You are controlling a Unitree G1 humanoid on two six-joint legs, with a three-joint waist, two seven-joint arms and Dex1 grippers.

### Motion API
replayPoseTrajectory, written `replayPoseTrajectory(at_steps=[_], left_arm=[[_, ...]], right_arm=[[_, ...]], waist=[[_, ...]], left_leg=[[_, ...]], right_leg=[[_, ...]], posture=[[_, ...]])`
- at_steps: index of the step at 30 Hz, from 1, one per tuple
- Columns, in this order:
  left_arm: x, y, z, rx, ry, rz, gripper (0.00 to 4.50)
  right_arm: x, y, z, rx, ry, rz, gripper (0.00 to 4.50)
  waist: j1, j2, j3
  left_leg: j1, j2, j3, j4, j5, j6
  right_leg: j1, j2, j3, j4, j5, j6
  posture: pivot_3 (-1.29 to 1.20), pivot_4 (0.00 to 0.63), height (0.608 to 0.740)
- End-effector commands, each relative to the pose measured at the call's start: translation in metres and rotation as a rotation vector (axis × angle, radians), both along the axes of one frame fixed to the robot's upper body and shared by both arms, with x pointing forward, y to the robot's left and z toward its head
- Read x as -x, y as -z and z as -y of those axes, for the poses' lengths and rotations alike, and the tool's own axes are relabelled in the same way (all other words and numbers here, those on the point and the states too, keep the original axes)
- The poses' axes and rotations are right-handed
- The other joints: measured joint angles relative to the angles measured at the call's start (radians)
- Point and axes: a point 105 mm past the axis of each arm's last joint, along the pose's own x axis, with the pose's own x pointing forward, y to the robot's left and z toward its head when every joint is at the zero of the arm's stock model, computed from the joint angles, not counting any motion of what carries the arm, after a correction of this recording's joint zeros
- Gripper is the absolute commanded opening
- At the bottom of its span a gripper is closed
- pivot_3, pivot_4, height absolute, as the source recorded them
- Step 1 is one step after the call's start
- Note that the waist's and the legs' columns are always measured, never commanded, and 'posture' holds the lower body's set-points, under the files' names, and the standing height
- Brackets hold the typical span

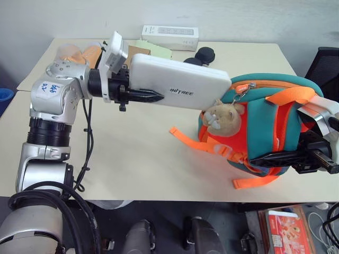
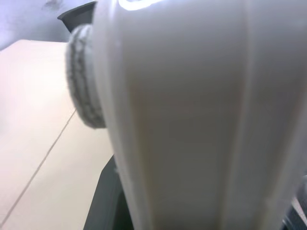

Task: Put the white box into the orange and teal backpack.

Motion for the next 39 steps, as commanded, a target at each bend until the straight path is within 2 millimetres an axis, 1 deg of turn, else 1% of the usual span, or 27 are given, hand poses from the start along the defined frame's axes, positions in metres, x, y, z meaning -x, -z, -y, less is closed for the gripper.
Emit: replayPoseTrajectory(at_steps=[1, 4, 8, 12, 15, 17, 21, 25, 28, 30, 35, 38, 39], left_arm=[[0.004, -0.031, -0.01, 0.041, -0.002, 0.093, 1.36], [0.003, -0.021, -0.007, -0.002, 0.015, 0.092, 1.36], [0.002, 0.0, 0.01, -0.053, 0.058, 0.098, 1.36], [-0.001, 0.014, 0.026, -0.084, 0.092, 0.113, 1.36], [0.001, 0.021, 0.033, -0.107, 0.125, 0.116, 1.36], [0.0, 0.023, 0.035, -0.12, 0.134, 0.122, 1.36], [-0.004, 0.026, 0.043, -0.167, 0.16, 0.154, 1.36], [-0.007, 0.017, 0.052, -0.194, 0.198, 0.174, 1.36], [-0.009, 0.008, 0.065, -0.192, 0.227, 0.19, 1.36], [-0.008, 0.004, 0.079, -0.172, 0.256, 0.194, 1.36], [-0.005, 0.009, 0.11, -0.135, 0.28, 0.216, 1.36], [0.003, 0.015, 0.114, -0.15, 0.339, 0.204, 1.36], [0.004, 0.013, 0.114, -0.15, 0.351, 0.195, 1.36]], right_arm=[[0.007, -0.012, 0.0, 0.004, -0.038, 0.044, 0.03], [0.007, -0.014, 0.001, 0.001, -0.038, 0.046, 0.03], [0.005, -0.016, -0.001, -0.011, -0.038, 0.053, 0.03], [0.003, -0.02, -0.002, -0.032, -0.034, 0.06, 0.03], [-0.001, -0.025, -0.002, -0.058, -0.012, 0.066, 0.03], [-0.005, -0.025, -0.002, -0.066, 0.006, 0.067, 0.03], [-0.008, -0.019, -0.004, -0.048, 0.008, 0.075, 0.03], [-0.01, -0.021, -0.011, -0.061, -0.012, 0.086, 0.03], [-0.015, -0.019, -0.016, -0.057, -0.014, 0.097, 0.03], [-0.016, -0.017, -0.018, -0.054, -0.018, 0.1, 0.03], [-0.017, -0.015, -0.022, -0.057, -0.024, 0.107, 0.03], [-0.017, -0.011, -0.023, -0.045, -0.019, 0.11, 0.03], [-0.017, -0.01, -0.022, -0.044, -0.016, 0.108, 0.03]], waist=[[-0.003, 0.0, 0.0], [-0.008, 0.0, 0.0], [-0.008, 0.0, 0.0], [-0.002, 0.0, 0.0], [0.0, 0.0, 0.0], [0.001, 0.0, 0.0], [0.003, 0.0, 0.0], [0.005, 0.0, 0.0], [0.006, 0.0, 0.0], [0.008, 0.0, 0.0], [0.016, 0.0, 0.0], [0.01, 0.0, 0.0], [0.006, 0.0, 0.0]], left_leg=[[0.0, 0.0, 0.0, 0.0, 0.0, 0.0], [0.001, 0.0, 0.001, 0.0, 0.0, 0.0], [0.001, 0.0, 0.0, 0.0, 0.0, 0.0], [0.0, -0.001, 0.0, 0.001, 0.0, 0.0], [0.0, -0.001, 0.0, 0.001, 0.0, 0.0], [0.0, 0.0, 0.0, 0.001, 0.0, 0.0], [0.0, 0.0, 0.0, 0.001, 0.0, 0.0], [0.0, -0.001, 0.0, 0.002, 0.0, 0.001], [0.0, -0.001, 0.0, 0.002, 0.0, 0.001], [0.0, -0.001, 0.0, 0.002, 0.0, 0.001], [0.0, -0.001, 0.0, 0.003, 0.0, 0.002], [-0.001, -0.002, 0.0, 0.003, -0.001, 0.003], [-0.001, -0.001, 0.001, 0.003, -0.001, 0.003]], right_leg=[[0.0, 0.0, 0.0, 0.0, 0.0, 0.0], [0.0, 0.0, 0.0, 0.0, 0.0, 0.0], [0.0, 0.0, 0.0, 0.001, 0.0, 0.0], [0.0, 0.0, 0.0, 0.001, 0.0, 0.0], [0.0, 0.0, 0.0, 0.001, 0.0, 0.0], [0.0, -0.001, 0.0, 0.001, 0.0, 0.0], [0.0, 0.0, 0.0, 0.001, 0.0, 0.0], [0.0, 0.001, 0.0, 0.002, 0.0, 0.0], [0.0, 0.001, 0.0, 0.002, 0.0, 0.0], [0.0, 0.001, 0.0, 0.001, 0.0, 0.0], [0.0, 0.001, 0.0, 0.001, 0.0, 0.0], [0.0, 0.001, 0.0, 0.001, 0.001, 0.001], [0.0, 0.001, 0.0, 0.001, 0.001, 0.001]], posture=[[0.0, 0.15, 0.74], [0.0, 0.15, 0.74], [0.0, 0.15, 0.74], [0.0, 0.15, 0.74], [0.0, 0.15, 0.74], [0.0, 0.15, 0.74], [0.0, 0.15, 0.74], [0.0, 0.15, 0.74], [0.0, 0.15, 0.74], [0.0, 0.15, 0.74], [0.0, 0.15, 0.74], [0.0, 0.15, 0.74], [0.0, 0.15, 0.74]])
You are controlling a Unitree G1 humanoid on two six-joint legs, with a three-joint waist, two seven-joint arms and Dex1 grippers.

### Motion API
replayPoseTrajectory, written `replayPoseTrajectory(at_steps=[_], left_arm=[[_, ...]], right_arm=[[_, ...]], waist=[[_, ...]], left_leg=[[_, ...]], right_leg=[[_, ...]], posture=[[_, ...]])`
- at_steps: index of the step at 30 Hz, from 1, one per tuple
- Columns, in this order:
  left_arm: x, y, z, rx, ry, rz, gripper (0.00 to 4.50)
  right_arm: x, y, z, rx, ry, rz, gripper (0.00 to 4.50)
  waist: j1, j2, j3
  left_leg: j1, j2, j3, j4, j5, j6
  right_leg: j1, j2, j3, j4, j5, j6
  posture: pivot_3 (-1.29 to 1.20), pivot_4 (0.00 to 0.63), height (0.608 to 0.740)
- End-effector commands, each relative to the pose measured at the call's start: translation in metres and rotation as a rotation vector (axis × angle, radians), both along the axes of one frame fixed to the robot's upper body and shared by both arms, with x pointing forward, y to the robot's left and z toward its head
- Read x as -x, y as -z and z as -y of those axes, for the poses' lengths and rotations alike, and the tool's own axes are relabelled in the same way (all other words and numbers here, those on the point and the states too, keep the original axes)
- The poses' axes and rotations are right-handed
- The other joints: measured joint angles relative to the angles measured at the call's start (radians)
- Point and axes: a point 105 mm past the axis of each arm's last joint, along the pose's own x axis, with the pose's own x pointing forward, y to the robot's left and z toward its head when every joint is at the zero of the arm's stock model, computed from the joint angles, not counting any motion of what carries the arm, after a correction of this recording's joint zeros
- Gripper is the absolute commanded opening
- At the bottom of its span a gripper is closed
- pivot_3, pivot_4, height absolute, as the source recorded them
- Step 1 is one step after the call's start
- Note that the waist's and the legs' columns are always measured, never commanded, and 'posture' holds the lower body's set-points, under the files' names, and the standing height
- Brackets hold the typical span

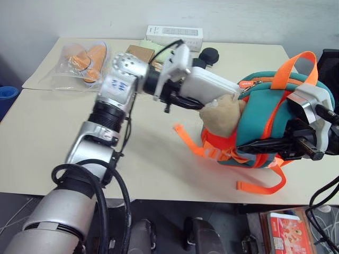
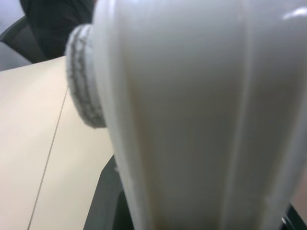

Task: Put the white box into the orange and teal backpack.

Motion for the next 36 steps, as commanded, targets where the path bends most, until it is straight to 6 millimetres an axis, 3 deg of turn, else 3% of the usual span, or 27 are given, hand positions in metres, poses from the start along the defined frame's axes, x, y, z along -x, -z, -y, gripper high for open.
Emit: replayPoseTrajectory(at_steps=[1, 6, 10, 13, 18, 24, 28, 32, 36], left_arm=[[0.014, -0.023, 0.009, 0.022, 0.09, 0.049, 1.36], [0.01, -0.022, 0.026, 0.031, 0.071, 0.043, 1.36], [0.017, 0.002, 0.059, 0.122, 0.056, -0.053, 1.36], [0.023, 0.021, 0.079, 0.154, 0.028, -0.118, 1.36], [0.007, 0.041, 0.086, 0.146, -0.12, -0.148, 1.36], [0.004, 0.01, 0.031, 0.187, -0.106, -0.155, 3.23], [0.018, -0.011, -0.018, 0.25, -0.102, -0.193, 4.36], [0.038, -0.024, -0.066, 0.273, -0.125, -0.239, 4.47], [0.064, -0.04, -0.074, 0.282, -0.08, -0.236, 4.47]], right_arm=[[0.003, -0.002, -0.001, 0.007, -0.006, 0.035, 0.03], [0.001, -0.006, -0.006, -0.016, 0.003, 0.064, 0.03], [-0.014, -0.006, -0.016, -0.048, 0.111, 0.187, 0.03], [-0.011, -0.004, -0.02, -0.074, 0.13, 0.192, 0.03], [-0.002, 0.005, -0.021, -0.064, 0.13, 0.173, 0.03], [0.001, 0.012, -0.018, -0.063, 0.152, 0.153, 0.0], [0.0, 0.009, -0.022, -0.075, 0.156, 0.167, 0.0], [-0.001, 0.01, -0.021, -0.074, 0.166, 0.163, 0.0], [0.0, 0.014, -0.019, -0.065, 0.171, 0.147, 0.0]], waist=[[-0.009, 0.0, 0.0], [-0.013, 0.0, 0.0], [-0.014, 0.0, 0.0], [-0.013, 0.0, 0.0], [-0.004, 0.0, 0.0], [-0.021, 0.0, 0.0], [-0.028, 0.001, 0.0], [-0.024, 0.001, 0.0], [-0.012, 0.001, 0.0]], left_leg=[[0.0, 0.001, 0.0, 0.0, 0.0, 0.0], [0.0, 0.001, 0.0, -0.001, 0.0, -0.001], [0.001, 0.0, 0.0, -0.001, 0.0, -0.001], [0.0, 0.0, 0.0, 0.0, 0.001, 0.0], [0.001, 0.0, -0.001, 0.0, 0.001, 0.0], [0.001, 0.001, -0.001, -0.001, 0.002, -0.001], [0.003, 0.002, -0.001, -0.003, 0.003, -0.003], [0.003, 0.002, -0.001, -0.002, 0.003, -0.004], [0.002, 0.0, -0.003, -0.001, 0.003, -0.004]], right_leg=[[0.0, 0.0, 0.0, 0.0, 0.0, 0.0], [0.0, 0.001, 0.0, 0.0, 0.0, 0.0], [0.0, 0.0, 0.0, 0.0, 0.0, 0.0], [0.0, -0.001, 0.0, 0.001, 0.0, 0.0], [0.0, -0.001, 0.0, 0.001, 0.0, 0.0], [0.0, -0.001, 0.0, 0.001, 0.0, 0.0], [0.0, 0.0, 0.001, 0.003, 0.0, -0.001], [0.0, 0.0, 0.001, 0.006, -0.001, -0.001], [0.001, 0.0, 0.0, 0.006, -0.001, -0.001]], posture=[[0.0, 0.15, 0.74], [0.0, 0.15, 0.74], [0.0, 0.15, 0.74], [0.0, 0.15, 0.74], [0.0, 0.15, 0.74], [0.0, 0.15, 0.74], [0.0, 0.15, 0.74], [0.0, 0.15, 0.74], [0.0, 0.15, 0.74]])
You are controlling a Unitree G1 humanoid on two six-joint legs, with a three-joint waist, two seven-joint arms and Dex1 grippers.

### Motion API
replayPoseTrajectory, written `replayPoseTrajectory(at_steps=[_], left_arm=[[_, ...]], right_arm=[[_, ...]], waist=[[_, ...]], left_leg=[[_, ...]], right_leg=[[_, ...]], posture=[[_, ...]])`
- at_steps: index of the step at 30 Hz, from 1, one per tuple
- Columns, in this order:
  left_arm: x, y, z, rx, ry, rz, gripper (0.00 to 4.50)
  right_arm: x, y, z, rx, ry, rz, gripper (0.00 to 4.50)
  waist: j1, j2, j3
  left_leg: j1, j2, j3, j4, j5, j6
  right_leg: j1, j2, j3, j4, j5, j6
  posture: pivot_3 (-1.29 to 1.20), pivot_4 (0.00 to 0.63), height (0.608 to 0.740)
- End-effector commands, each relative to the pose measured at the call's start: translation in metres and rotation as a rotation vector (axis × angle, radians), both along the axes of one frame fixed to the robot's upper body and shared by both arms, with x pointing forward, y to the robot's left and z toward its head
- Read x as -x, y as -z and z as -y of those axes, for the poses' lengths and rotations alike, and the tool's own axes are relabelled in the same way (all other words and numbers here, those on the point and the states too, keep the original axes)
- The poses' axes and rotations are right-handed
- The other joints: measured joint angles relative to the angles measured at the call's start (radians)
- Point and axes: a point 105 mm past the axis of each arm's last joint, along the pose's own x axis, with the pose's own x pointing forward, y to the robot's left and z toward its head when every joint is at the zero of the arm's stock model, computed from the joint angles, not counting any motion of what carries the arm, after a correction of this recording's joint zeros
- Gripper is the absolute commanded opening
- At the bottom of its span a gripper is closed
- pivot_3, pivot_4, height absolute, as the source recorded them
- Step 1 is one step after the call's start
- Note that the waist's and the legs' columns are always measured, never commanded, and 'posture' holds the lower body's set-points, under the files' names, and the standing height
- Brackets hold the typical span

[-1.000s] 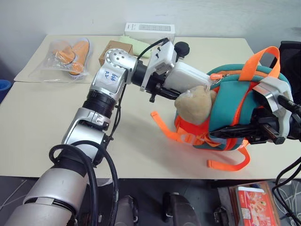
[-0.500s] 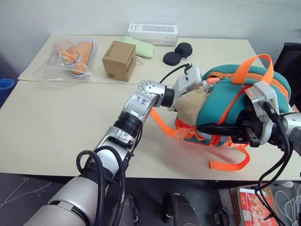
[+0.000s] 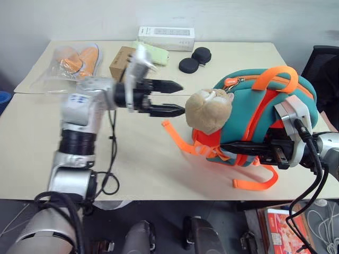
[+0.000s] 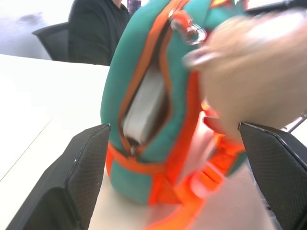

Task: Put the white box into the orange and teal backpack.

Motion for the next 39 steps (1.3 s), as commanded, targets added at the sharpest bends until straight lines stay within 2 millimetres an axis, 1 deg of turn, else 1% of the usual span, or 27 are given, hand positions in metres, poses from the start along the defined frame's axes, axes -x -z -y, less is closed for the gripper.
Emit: replayPoseTrajectory(at_steps=[1, 3, 5, 6, 8, 9, 12, 14, 18, 24, 26, 27, 28, 32, 33, 35, 37, 38, 39], left_arm=[[0.029, -0.025, 0.009, 0.033, 0.096, 0.082, 4.47], [0.032, -0.028, 0.016, 0.035, 0.098, 0.116, 4.47], [0.025, -0.023, 0.027, 0.023, 0.059, 0.161, 4.47], [0.019, -0.019, 0.033, 0.005, 0.029, 0.197, 4.47], [-0.006, -0.014, 0.042, -0.027, -0.09, 0.312, 4.47], [-0.013, -0.013, 0.045, -0.035, -0.121, 0.351, 4.47], [-0.023, -0.014, 0.046, -0.035, -0.139, 0.412, 4.47], [-0.028, -0.011, 0.046, -0.057, -0.145, 0.446, 4.47], [-0.034, 0.004, 0.053, -0.1, -0.112, 0.442, 4.47], [-0.044, 0.016, 0.076, -0.087, -0.068, 0.397, 4.47], [-0.045, 0.015, 0.079, -0.077, -0.062, 0.397, 4.1], [-0.045, 0.015, 0.079, -0.073, -0.059, 0.396, 3.99], [-0.046, 0.014, 0.079, -0.07, -0.055, 0.396, 3.61], [-0.051, 0.012, 0.07, -0.072, -0.072, 0.395, 2.44], [-0.052, 0.011, 0.066, -0.072, -0.078, 0.392, 2.15], [-0.054, 0.011, 0.054, -0.09, -0.081, 0.39, 1.73], [-0.056, 0.014, 0.042, -0.137, -0.077, 0.403, 1.39], [-0.062, 0.013, 0.031, -0.177, -0.104, 0.422, 1.23], [-0.071, 0.009, 0.019, -0.214, -0.166, 0.442, 1.14]], right_arm=[[0.005, -0.005, -0.001, -0.004, -0.019, 0.029, 0.0], [0.006, -0.005, -0.002, -0.004, -0.02, 0.025, 0.0], [0.007, -0.005, -0.002, -0.005, -0.027, 0.017, 0.0], [0.008, -0.004, -0.002, -0.003, -0.029, 0.015, 0.0], [0.01, -0.004, 0.0, 0.003, -0.031, 0.006, 0.0], [0.011, -0.004, 0.001, 0.006, -0.032, 0.004, 0.0], [0.013, -0.004, 0.002, 0.009, -0.033, -0.001, 0.0], [0.015, -0.004, 0.004, 0.012, -0.033, -0.005, 0.0], [0.019, -0.002, 0.005, 0.01, -0.028, -0.014, 0.0], [0.021, -0.001, 0.004, 0.006, -0.025, -0.016, 0.0], [0.021, -0.001, 0.004, 0.004, -0.02, -0.016, 0.0], [0.021, -0.001, 0.005, 0.004, -0.016, -0.015, 0.0], [0.02, -0.001, 0.006, 0.001, -0.007, -0.013, 0.0], [0.016, -0.001, 0.012, -0.01, 0.041, -0.007, 0.0], [0.016, -0.001, 0.014, -0.012, 0.052, -0.007, 0.0], [0.015, -0.002, 0.019, -0.022, 0.078, -0.008, 0.0], [0.013, -0.003, 0.024, -0.031, 0.101, -0.008, 0.0], [0.012, -0.004, 0.027, -0.033, 0.117, -0.008, 0.0], [0.011, -0.003, 0.032, -0.03, 0.132, -0.009, 0.0]], waist=[[0.008, 0.0, 0.0], [0.013, 0.0, 0.0], [0.015, 0.0, 0.0], [0.016, 0.0, 0.0], [0.019, 0.0, 0.0], [0.02, 0.0, 0.0], [0.017, 0.0, 0.0], [0.014, 0.0, 0.0], [0.017, 0.0, 0.0], [0.021, 0.0, 0.0], [0.021, 0.0, 0.0], [0.02, 0.0, 0.0], [0.018, 0.0, 0.0], [0.018, 0.0, 0.0], [0.018, 0.0, 0.0], [0.018, 0.0, 0.0], [0.016, 0.0, 0.0], [0.014, 0.0, 0.0], [0.014, 0.0, 0.0]], left_leg=[[0.0, -0.001, 0.0, 0.0, 0.0, 0.0], [0.001, -0.002, 0.0, 0.001, 0.0, 0.002], [0.002, -0.002, 0.0, 0.001, 0.0, 0.002], [0.003, -0.002, -0.001, 0.001, 0.0, 0.002], [0.003, -0.002, -0.001, 0.001, 0.0, 0.002], [0.003, -0.002, -0.001, 0.001, 0.0, 0.002], [0.003, -0.002, 0.0, 0.001, 0.0, 0.002], [0.003, -0.001, 0.0, 0.0, 0.0, 0.002], [0.003, -0.001, 0.0, 0.0, -0.001, 0.002], [0.002, -0.002, 0.0, 0.0, -0.001, 0.004], [0.002, -0.002, 0.0, 0.0, -0.001, 0.004], [0.002, -0.002, 0.0, 0.0, -0.001, 0.004], [0.002, -0.002, 0.0, 0.0, -0.001, 0.004], [0.002, -0.001, 0.0, 0.0, -0.001, 0.004], [0.002, -0.001, -0.001, 0.0, -0.001, 0.004], [0.002, -0.002, -0.001, 0.0, -0.001, 0.004], [0.002, -0.002, 0.0, 0.0, -0.001, 0.004], [0.002, -0.002, 0.0, 0.0, -0.001, 0.004], [0.002, -0.001, 0.0, 0.0, -0.001, 0.004]], right_leg=[[0.001, 0.0, 0.0, 0.0, 0.0, 0.0], [0.003, 0.0, 0.0, -0.002, 0.0, 0.001], [0.004, 0.0, 0.0, -0.003, 0.001, 0.002], [0.005, 0.0, 0.0, -0.004, 0.001, 0.002], [0.005, 0.0, 0.0, -0.004, 0.001, 0.002], [0.005, 0.001, 0.0, -0.004, 0.001, 0.002], [0.005, 0.0, -0.001, -0.004, 0.001, 0.002], [0.004, 0.0, 0.0, -0.005, 0.001, 0.002], [0.004, 0.001, -0.001, -0.005, 0.001, 0.002], [0.005, 0.0, -0.001, -0.005, 0.001, 0.002], [0.005, 0.0, -0.001, -0.006, 0.001, 0.002], [0.005, 0.0, -0.001, -0.006, 0.001, 0.002], [0.005, 0.0, -0.001, -0.006, 0.001, 0.002], [0.005, 0.0, -0.001, -0.005, 0.001, 0.002], [0.005, 0.0, -0.001, -0.005, 0.001, 0.002], [0.005, 0.0, -0.001, -0.006, 0.001, 0.002], [0.005, 0.0, -0.001, -0.006, 0.001, 0.002], [0.004, 0.0, -0.001, -0.006, 0.001, 0.002], [0.004, 0.001, -0.001, -0.005, 0.001, 0.002]], posture=[[0.0, 0.15, 0.74], [0.0, 0.15, 0.74], [0.0, 0.15, 0.74], [0.0, 0.15, 0.74], [0.0, 0.15, 0.74], [0.0, 0.15, 0.74], [0.0, 0.15, 0.74], [0.0, 0.15, 0.74], [0.0, 0.15, 0.74], [0.0, 0.15, 0.74], [0.0, 0.15, 0.74], [0.0, 0.15, 0.74], [0.0, 0.15, 0.74], [0.0, 0.15, 0.74], [0.0, 0.15, 0.74], [0.0, 0.15, 0.74], [0.0, 0.15, 0.74], [0.0, 0.15, 0.74], [0.0, 0.15, 0.74]])
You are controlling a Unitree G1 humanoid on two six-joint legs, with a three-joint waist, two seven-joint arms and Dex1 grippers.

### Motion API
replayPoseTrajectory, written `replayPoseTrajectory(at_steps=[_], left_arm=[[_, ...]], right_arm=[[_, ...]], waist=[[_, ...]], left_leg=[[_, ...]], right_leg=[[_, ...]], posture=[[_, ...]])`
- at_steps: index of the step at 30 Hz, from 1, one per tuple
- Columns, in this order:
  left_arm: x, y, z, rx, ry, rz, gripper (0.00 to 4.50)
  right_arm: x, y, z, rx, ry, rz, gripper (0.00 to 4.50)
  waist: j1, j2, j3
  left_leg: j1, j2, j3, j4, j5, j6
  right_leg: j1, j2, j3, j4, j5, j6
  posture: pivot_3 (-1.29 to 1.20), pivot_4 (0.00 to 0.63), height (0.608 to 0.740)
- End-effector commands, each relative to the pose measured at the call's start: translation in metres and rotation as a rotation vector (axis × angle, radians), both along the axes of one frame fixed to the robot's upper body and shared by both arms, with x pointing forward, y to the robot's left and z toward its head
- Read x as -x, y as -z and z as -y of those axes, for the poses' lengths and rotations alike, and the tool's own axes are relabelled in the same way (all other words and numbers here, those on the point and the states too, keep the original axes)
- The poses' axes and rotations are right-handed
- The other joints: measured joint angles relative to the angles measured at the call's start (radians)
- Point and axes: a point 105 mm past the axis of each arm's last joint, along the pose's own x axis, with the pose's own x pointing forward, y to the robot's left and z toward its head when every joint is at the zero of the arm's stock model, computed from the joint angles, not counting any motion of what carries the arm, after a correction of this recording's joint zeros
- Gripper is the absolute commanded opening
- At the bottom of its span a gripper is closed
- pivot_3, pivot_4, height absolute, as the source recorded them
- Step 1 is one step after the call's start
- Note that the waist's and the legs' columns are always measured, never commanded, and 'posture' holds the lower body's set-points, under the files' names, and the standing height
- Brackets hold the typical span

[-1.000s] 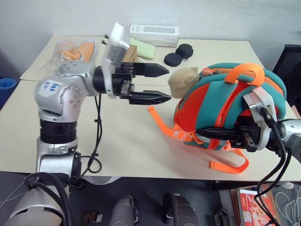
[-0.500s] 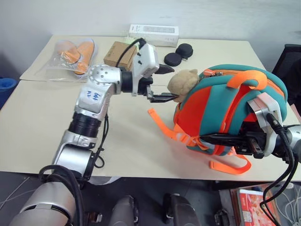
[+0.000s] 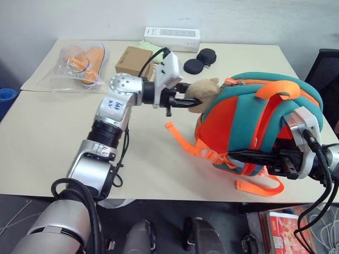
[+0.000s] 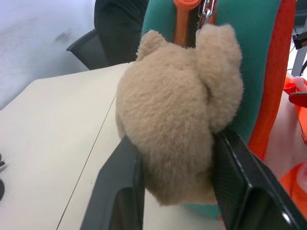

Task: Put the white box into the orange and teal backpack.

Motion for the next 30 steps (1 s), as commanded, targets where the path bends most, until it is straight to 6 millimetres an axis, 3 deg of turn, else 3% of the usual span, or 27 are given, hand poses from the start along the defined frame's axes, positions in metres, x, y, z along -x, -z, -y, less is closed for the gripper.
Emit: replayPoseTrajectory(at_steps=[1, 5, 9, 14, 20, 23, 26, 30], left_arm=[[-0.02, -0.022, -0.032, -0.065, -0.13, 0.107, 1.08], [-0.029, -0.038, -0.05, -0.088, -0.179, 0.116, 1.06], [-0.025, -0.026, -0.047, -0.136, -0.126, 0.106, 1.06], [-0.01, 0.052, -0.027, -0.288, -0.01, 0.07, 1.06], [-0.012, 0.114, -0.013, -0.397, -0.077, 0.116, 1.06], [-0.008, 0.119, -0.011, -0.404, -0.056, 0.114, 1.06], [-0.004, 0.112, -0.02, -0.358, -0.061, 0.059, 1.06], [0.011, 0.1, -0.042, -0.284, -0.061, -0.064, 2.26]], right_arm=[[-0.001, -0.012, 0.015, -0.002, 0.048, 0.051, 0.0], [-0.001, -0.007, 0.021, 0.005, 0.068, 0.038, 0.0], [-0.002, -0.001, 0.025, 0.005, 0.087, 0.035, 0.0], [-0.007, 0.003, 0.024, 0.002, 0.107, 0.051, 0.0], [-0.013, 0.005, 0.029, 0.03, 0.141, 0.057, 0.0], [-0.016, 0.009, 0.031, 0.058, 0.155, 0.058, 0.0], [-0.023, 0.011, 0.034, 0.077, 0.175, 0.043, 0.0], [-0.031, 0.013, 0.048, 0.115, 0.198, 0.002, 1.24]], waist=[[0.002, 0.0, 0.0], [0.004, 0.0, 0.0], [0.004, 0.0, 0.0], [0.001, 0.0, 0.0], [0.005, 0.0, 0.0], [0.005, 0.0, 0.0], [0.004, 0.0, 0.0], [-0.007, 0.0, 0.0]], left_leg=[[0.0, 0.0, 0.0, 0.0, 0.0, 0.0], [0.0, -0.001, 0.0, 0.0, 0.0, 0.001], [-0.001, -0.001, 0.001, 0.0, -0.001, 0.002], [0.001, -0.001, 0.001, 0.0, -0.001, 0.002], [-0.001, -0.001, 0.001, 0.001, -0.001, 0.001], [0.0, -0.001, 0.001, 0.001, -0.001, 0.002], [0.0, 0.0, 0.001, 0.001, -0.001, 0.002], [0.0, 0.0, 0.001, 0.001, -0.001, 0.002]], right_leg=[[0.0, 0.0, 0.0, 0.0, 0.0, 0.0], [0.0, 0.001, 0.0, 0.0, 0.0, 0.0], [0.0, 0.001, 0.0, -0.001, 0.0, 0.0], [0.0, 0.001, 0.001, 0.0, 0.0, 0.0], [-0.001, -0.001, 0.001, 0.001, 0.0, 0.0], [0.001, -0.001, 0.001, 0.0, 0.0, 0.001], [0.001, -0.002, 0.0, 0.0, 0.0, 0.001], [0.0, -0.002, 0.001, 0.0, 0.0, 0.0]], posture=[[0.0, 0.15, 0.74], [0.0, 0.15, 0.74], [0.0, 0.15, 0.74], [0.0, 0.15, 0.74], [0.0, 0.15, 0.74], [0.0, 0.15, 0.74], [0.0, 0.15, 0.74], [0.0, 0.15, 0.74]])
